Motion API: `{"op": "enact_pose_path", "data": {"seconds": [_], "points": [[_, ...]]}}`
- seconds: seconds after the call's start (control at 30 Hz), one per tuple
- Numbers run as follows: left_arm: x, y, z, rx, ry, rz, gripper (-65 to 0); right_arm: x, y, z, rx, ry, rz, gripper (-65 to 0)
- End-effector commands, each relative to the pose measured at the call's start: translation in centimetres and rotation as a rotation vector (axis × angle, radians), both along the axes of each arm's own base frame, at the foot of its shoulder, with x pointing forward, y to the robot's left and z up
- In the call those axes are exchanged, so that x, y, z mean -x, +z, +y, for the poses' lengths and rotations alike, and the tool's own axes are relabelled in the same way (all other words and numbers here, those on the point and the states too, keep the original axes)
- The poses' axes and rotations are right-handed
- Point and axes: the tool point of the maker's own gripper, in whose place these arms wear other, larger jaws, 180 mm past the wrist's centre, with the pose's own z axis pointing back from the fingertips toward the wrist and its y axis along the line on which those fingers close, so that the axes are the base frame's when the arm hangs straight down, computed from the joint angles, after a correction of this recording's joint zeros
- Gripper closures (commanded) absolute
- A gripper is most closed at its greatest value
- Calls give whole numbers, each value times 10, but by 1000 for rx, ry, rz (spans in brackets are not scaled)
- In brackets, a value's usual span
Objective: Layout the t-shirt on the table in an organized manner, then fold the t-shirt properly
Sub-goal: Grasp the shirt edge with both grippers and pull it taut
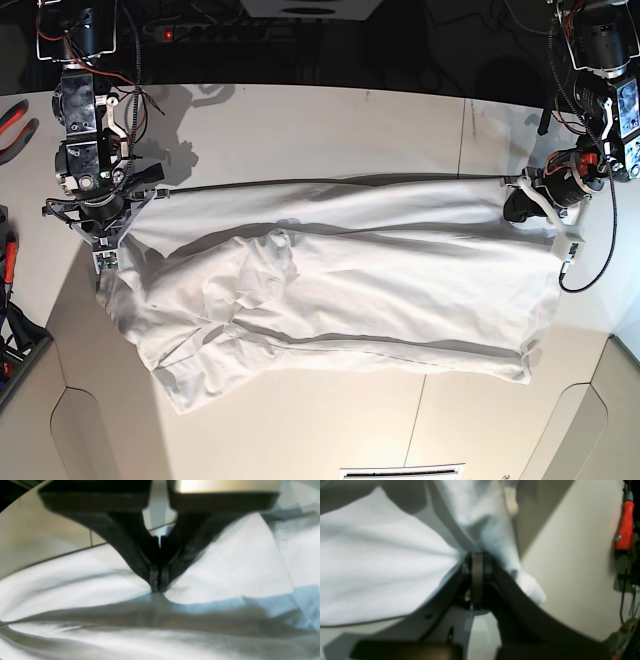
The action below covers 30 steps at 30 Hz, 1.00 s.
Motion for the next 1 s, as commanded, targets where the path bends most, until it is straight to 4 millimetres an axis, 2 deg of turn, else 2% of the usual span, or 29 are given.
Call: {"op": "enact_pose_path", "data": {"seconds": [0.0, 0.3, 0.57, 0.83, 0.9, 0.97], "points": [[2, 4, 15, -41, 14, 12, 0, 15, -5, -16, 37, -36, 75, 0], [34, -12, 18, -29, 21, 81, 0, 45, -5, -17, 51, -28, 125, 0], [60, -18, 15, -37, 6, 118, 0, 63, 15, -2, 50, 27, 83, 0], [89, -3, 1, -64, -60, 112, 0, 62, 32, 5, 49, 46, 40, 0], [89, 2, -2, -72, -73, 97, 0, 61, 32, 6, 49, 47, 39, 0], [80, 12, -3, -78, -76, 52, 0, 61, 32, 6, 48, 49, 39, 0]]}}
